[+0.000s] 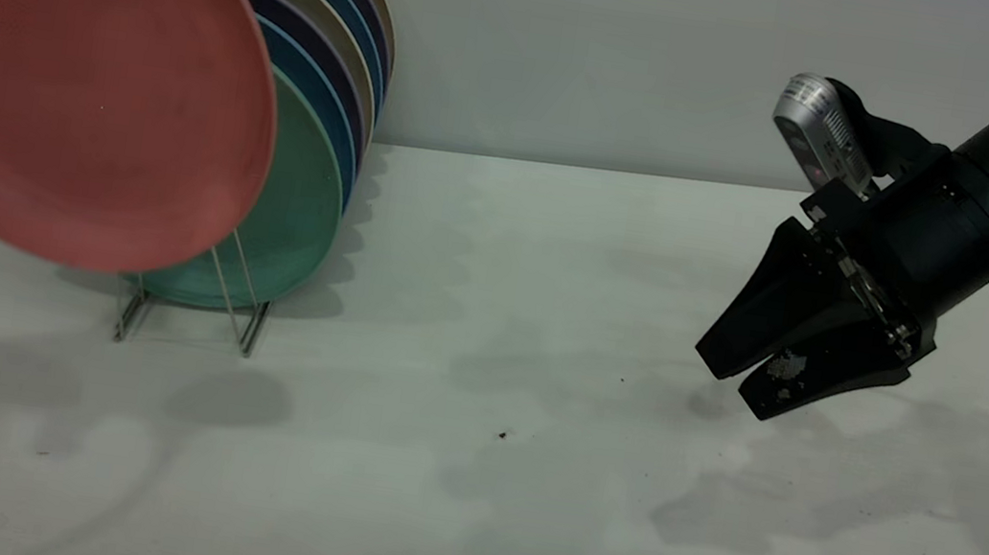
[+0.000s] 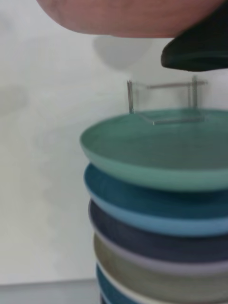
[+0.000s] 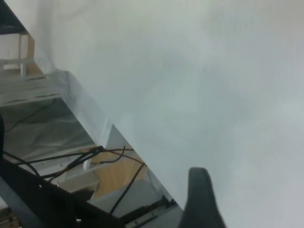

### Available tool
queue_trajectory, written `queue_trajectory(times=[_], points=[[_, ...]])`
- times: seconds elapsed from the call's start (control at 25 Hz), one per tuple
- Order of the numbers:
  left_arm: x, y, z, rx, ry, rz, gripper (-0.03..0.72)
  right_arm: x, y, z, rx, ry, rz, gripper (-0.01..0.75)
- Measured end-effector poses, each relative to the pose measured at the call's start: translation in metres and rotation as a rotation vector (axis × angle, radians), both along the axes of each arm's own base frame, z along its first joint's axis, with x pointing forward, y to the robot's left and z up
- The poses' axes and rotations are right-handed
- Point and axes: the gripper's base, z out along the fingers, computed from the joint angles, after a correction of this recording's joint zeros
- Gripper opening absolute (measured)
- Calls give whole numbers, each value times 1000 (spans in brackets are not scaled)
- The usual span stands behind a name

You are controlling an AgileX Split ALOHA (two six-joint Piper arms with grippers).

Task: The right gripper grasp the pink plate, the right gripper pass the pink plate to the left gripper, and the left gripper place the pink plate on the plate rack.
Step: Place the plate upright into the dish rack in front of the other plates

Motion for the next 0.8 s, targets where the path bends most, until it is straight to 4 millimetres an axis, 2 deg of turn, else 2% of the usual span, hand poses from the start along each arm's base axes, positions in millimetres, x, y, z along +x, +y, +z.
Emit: queue_trajectory(times=[0.32, 0.8], points=[[12, 1, -7, 14, -64, 24, 119, 1, -1, -1, -19, -9, -5, 573], [13, 3, -10, 42, -69, 3, 119, 5, -2, -3, -45, -39, -36, 573]])
